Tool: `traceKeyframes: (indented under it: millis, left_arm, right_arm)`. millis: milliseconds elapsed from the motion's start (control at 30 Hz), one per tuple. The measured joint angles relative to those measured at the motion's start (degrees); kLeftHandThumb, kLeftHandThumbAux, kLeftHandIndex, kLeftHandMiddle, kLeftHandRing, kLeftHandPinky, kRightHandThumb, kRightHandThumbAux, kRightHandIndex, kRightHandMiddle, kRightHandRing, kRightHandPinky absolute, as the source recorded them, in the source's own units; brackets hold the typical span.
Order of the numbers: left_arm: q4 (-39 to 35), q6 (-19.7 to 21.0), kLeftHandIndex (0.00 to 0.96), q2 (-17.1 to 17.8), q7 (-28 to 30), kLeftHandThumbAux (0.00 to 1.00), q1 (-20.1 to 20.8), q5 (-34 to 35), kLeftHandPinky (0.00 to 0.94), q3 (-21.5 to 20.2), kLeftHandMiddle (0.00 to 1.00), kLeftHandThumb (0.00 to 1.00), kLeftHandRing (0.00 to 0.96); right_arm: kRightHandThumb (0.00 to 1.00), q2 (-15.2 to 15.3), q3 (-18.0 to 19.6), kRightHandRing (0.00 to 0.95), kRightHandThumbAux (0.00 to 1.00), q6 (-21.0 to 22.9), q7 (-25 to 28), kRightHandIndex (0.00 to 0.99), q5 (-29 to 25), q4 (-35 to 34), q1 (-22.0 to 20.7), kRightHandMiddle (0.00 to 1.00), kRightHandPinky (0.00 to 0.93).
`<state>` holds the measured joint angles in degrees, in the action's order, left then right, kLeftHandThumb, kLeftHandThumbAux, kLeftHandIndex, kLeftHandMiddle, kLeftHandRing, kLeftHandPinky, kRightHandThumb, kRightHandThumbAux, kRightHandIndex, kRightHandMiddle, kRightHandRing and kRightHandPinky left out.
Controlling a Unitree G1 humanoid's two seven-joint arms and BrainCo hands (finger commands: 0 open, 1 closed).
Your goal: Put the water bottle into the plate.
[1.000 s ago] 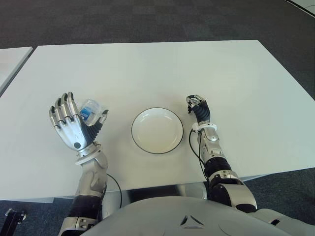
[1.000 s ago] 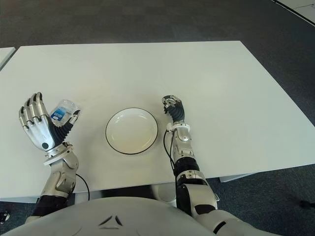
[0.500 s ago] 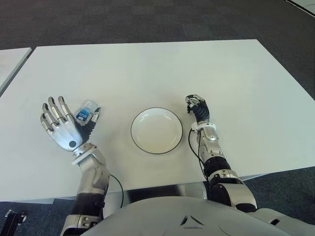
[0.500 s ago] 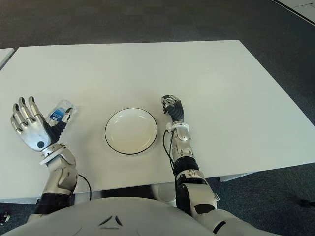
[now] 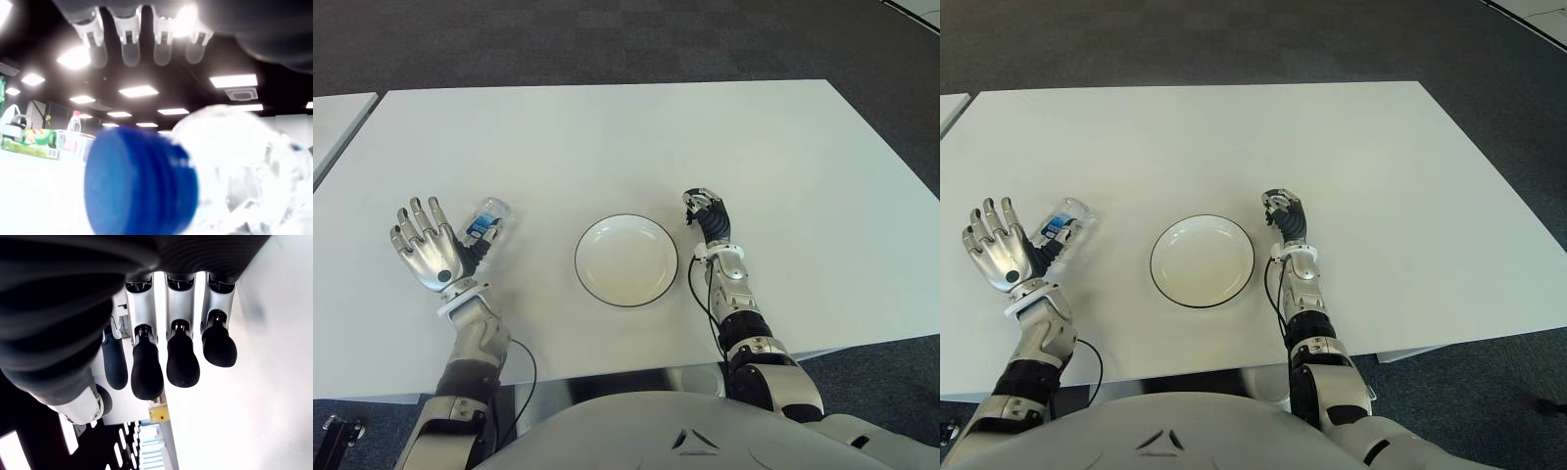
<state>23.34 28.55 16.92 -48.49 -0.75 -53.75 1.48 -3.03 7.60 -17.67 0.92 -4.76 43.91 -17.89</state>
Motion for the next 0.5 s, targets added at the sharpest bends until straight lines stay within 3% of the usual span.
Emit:
traceKeyframes:
  millis: [500]
  left_arm:
    - [25.35, -8.01, 0.000, 4.37, -0.77, 0.106, 12.03, 5.83, 0.000, 4.27, 0.000, 0.560, 0.000]
  right_arm:
    - [0.703, -0.08, -0.17, 0.740, 0.730, 0.58, -0.10, 0.438, 0.07, -0.23, 0.02, 0.756, 0.746]
